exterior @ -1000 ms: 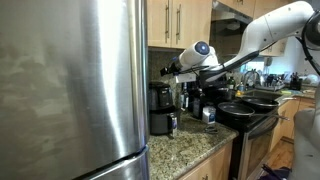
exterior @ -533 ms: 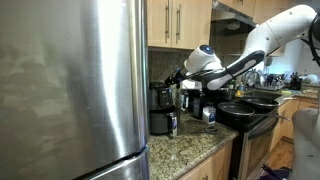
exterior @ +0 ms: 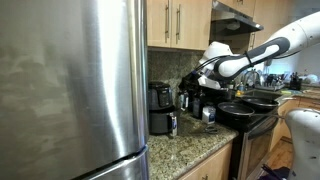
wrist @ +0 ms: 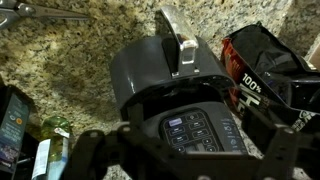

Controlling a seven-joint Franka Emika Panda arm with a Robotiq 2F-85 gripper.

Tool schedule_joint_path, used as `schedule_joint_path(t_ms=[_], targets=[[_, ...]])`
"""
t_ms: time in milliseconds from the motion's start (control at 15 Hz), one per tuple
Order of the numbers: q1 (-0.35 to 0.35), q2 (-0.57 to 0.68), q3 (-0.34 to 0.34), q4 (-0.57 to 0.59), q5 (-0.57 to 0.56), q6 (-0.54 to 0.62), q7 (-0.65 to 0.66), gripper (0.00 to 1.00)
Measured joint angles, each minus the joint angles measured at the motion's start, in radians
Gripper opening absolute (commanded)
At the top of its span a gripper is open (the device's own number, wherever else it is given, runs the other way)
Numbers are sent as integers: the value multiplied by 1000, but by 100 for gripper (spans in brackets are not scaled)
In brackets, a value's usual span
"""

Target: Close the drawer of the air fryer, open the right upper cabinet door, remove the black bottle from the cabinet and put it on the countertop

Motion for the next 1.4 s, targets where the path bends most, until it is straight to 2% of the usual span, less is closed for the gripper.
schedule_joint_path(t_ms=[67, 133, 200, 400, 533, 667, 800, 933, 1067, 1267, 1400], targets=[[2, -9, -1, -5, 0, -2, 0, 100], [-34, 1, 34, -10, 61, -3, -24, 100], [-106, 30, 85, -15, 102, -5, -43, 100], [-326, 162, 192, -27, 117, 2, -40, 100], [-480, 252, 294, -28, 162, 6, -48, 100], [-592, 336, 403, -29, 264, 112, -89, 100], [-635, 396, 462, -25, 311, 188, -99, 100], [-658, 408, 490, -22, 315, 195, -99, 100], [-704, 410, 553, -22, 376, 174, -143, 100], [-720, 456, 626, -3, 518, 174, -244, 100], [-733, 504, 655, 30, 520, 203, -235, 100]])
